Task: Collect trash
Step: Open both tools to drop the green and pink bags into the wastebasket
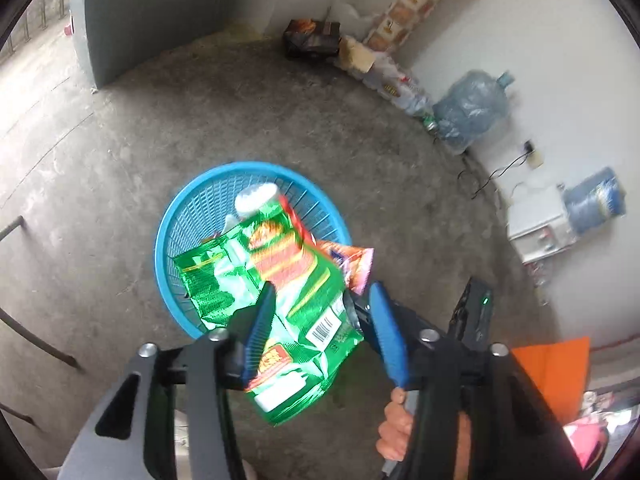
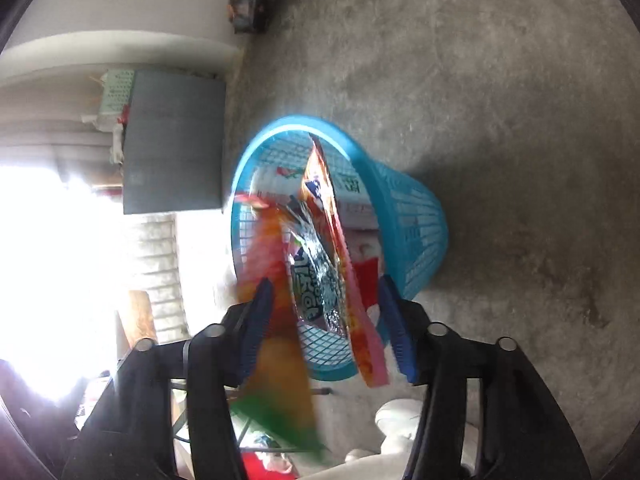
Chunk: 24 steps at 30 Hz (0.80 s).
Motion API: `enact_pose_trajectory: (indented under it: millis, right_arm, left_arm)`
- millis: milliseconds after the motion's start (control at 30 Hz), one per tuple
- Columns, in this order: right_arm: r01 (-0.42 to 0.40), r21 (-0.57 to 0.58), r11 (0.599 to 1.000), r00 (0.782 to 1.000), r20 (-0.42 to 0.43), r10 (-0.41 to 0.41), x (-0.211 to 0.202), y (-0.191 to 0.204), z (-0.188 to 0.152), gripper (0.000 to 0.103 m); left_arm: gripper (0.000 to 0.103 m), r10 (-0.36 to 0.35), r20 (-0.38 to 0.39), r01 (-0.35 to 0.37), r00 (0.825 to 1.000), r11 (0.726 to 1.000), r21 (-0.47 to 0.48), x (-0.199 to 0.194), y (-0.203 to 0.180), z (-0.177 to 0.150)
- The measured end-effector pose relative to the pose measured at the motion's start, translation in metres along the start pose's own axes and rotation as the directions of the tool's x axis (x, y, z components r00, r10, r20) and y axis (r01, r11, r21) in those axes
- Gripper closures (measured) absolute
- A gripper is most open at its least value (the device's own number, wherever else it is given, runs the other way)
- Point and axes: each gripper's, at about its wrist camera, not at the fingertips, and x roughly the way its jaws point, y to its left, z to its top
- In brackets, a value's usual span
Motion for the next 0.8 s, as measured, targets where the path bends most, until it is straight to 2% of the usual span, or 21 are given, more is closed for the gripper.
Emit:
enact_pose_trajectory:
  millis: [67,267,400,500,567,633,667,700,733,800]
  right_arm:
    - [0.022,-0.016,1.000,0.999,0.029,-0.021,-0.008,-0.004,-0.003,0.044]
    - [0.017,0.009,1.000,0.999,0.041,-0.018,-0.025,-0.011,-0.006,0.042]
    - [0.008,-0.062,0.998,1.000,0.016,-0.007,-0.028,0.004,-0.012,0.036]
    - [0.079,-0.165,0.983,0.996,-0.016,-0.083,-0.018,0.019,-0.019,0.035]
    - [0.203,-0.257,0.945,0.977,-0.018,-0.214,-0.005,0.029,-0.025,0.036]
    - [0.316,-0.322,0.892,0.942,0.000,-0.334,0.008,0.035,-0.029,0.058]
    - [0.354,-0.332,0.874,0.926,-0.004,-0.377,0.016,0.034,-0.029,0.079]
    - [0.363,-0.323,0.874,0.922,-0.015,-0.388,0.020,0.033,-0.028,0.086]
    - [0.359,-0.312,0.880,0.924,-0.016,-0.382,0.023,0.032,-0.026,0.087]
    - [0.375,-0.335,0.865,0.920,0.019,-0.391,0.027,0.039,-0.024,0.089]
  left_arm:
    - [0.049,-0.006,0.042,0.006,0.999,1.000,0.011,-0.018,-0.002,-0.001]
    - [0.040,-0.039,0.162,0.037,0.986,0.999,0.012,-0.081,-0.009,-0.012]
    - [0.031,-0.058,0.208,0.053,0.976,0.998,0.028,-0.130,-0.013,-0.021]
    - [0.028,-0.053,0.238,0.043,0.970,0.998,0.047,-0.166,-0.006,-0.037]
    - [0.028,-0.033,0.256,0.021,0.966,0.999,0.050,-0.188,0.003,-0.050]
    - [0.028,-0.017,0.262,0.008,0.965,0.999,0.035,-0.208,0.015,-0.065]
    - [0.028,-0.010,0.259,0.005,0.966,1.000,0.017,-0.218,0.022,-0.073]
    - [0.028,-0.003,0.261,0.004,0.965,1.000,-0.003,-0.229,0.031,-0.082]
    - [0.028,0.008,0.265,-0.002,0.964,1.000,-0.021,-0.238,0.039,-0.090]
    - [0.028,0.037,0.278,-0.023,0.960,0.998,-0.055,-0.257,0.056,-0.111]
